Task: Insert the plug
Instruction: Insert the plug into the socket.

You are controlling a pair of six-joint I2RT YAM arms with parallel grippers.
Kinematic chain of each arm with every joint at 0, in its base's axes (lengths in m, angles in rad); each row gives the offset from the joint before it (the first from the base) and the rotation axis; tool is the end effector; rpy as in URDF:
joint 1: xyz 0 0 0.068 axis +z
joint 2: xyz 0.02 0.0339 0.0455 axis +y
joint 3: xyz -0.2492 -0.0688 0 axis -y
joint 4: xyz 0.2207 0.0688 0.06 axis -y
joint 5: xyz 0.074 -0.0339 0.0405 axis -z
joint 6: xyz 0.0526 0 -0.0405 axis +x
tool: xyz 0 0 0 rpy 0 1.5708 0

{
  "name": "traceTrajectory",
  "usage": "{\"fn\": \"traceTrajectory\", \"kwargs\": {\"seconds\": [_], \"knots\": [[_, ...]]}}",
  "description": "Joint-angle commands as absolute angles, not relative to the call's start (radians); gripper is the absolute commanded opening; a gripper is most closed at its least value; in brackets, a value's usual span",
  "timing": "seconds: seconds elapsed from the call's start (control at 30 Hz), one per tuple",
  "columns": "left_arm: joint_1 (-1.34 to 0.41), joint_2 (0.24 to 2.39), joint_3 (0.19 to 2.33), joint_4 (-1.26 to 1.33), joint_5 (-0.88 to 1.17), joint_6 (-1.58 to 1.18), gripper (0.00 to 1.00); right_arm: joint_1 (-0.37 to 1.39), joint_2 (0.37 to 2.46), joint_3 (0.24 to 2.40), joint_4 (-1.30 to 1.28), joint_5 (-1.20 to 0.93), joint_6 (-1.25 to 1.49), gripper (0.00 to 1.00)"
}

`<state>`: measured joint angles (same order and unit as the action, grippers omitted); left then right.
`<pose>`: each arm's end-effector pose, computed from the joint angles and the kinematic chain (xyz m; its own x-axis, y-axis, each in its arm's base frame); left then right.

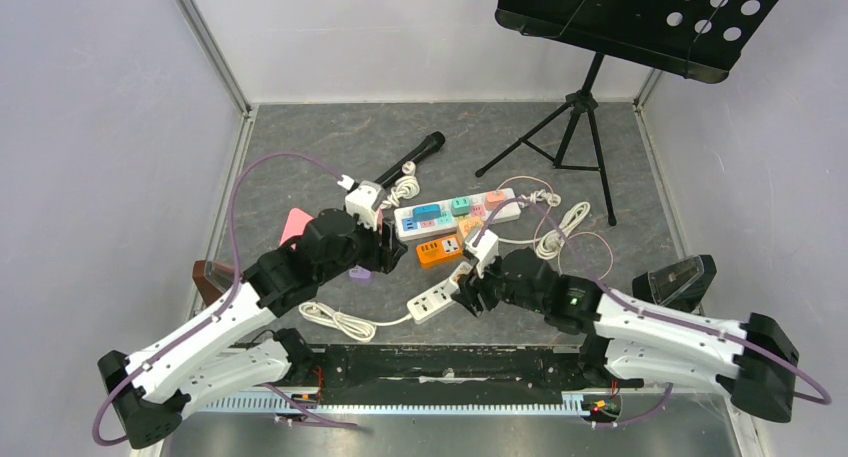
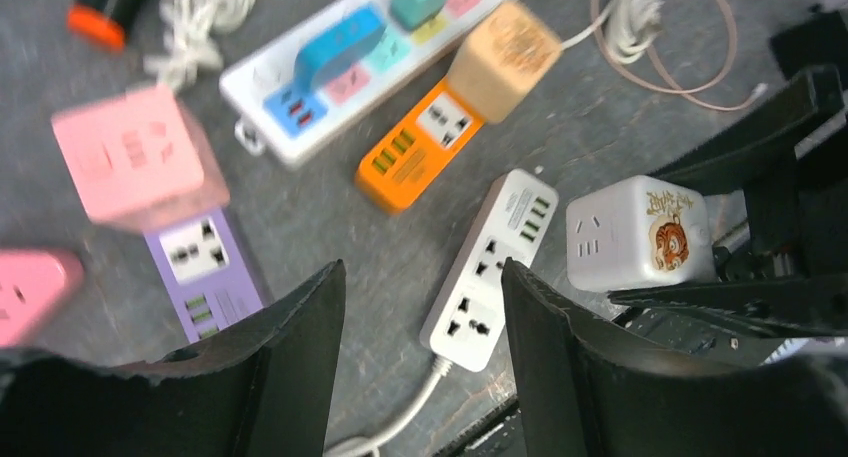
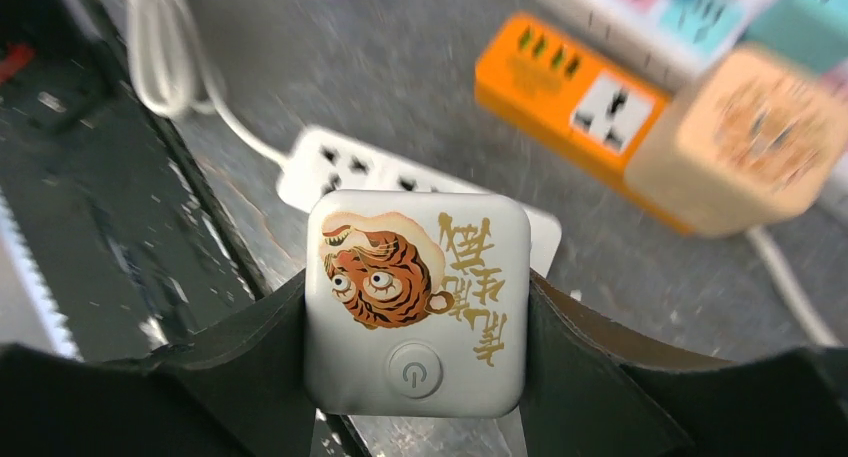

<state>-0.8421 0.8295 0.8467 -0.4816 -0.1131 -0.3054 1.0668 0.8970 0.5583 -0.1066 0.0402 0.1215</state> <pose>0.1271 -0.1335 0.3045 -0.4871 0.0971 -0.8679 0.5532 0.8033 -0.2206 0.1017 0.1801 0.2370 -0.3104 -0.3121 -0.8979 -0.8259 0.5562 0.0922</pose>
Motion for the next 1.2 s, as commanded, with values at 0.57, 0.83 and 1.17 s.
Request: {"fn": "traceTrajectory", "kwargs": {"seconds": [0.57,0.83,1.17], "knots": [[-0.831,0.763,0.619,-0.431,-0.302,-0.670,0.61,1.139,1.190,0.490,0.314,0.209,0.212,0.00],[-0.830,0.752,0.617,-0.431,-0.308,-0.660,0.61,1.144,1.249,0.496,0.327,0.199,0.204,0.00],[-0.827,0.747,0.622,-0.434,-0.318,-0.645,0.61,1.144,1.322,0.547,0.263,0.217,0.207,0.00]]}}
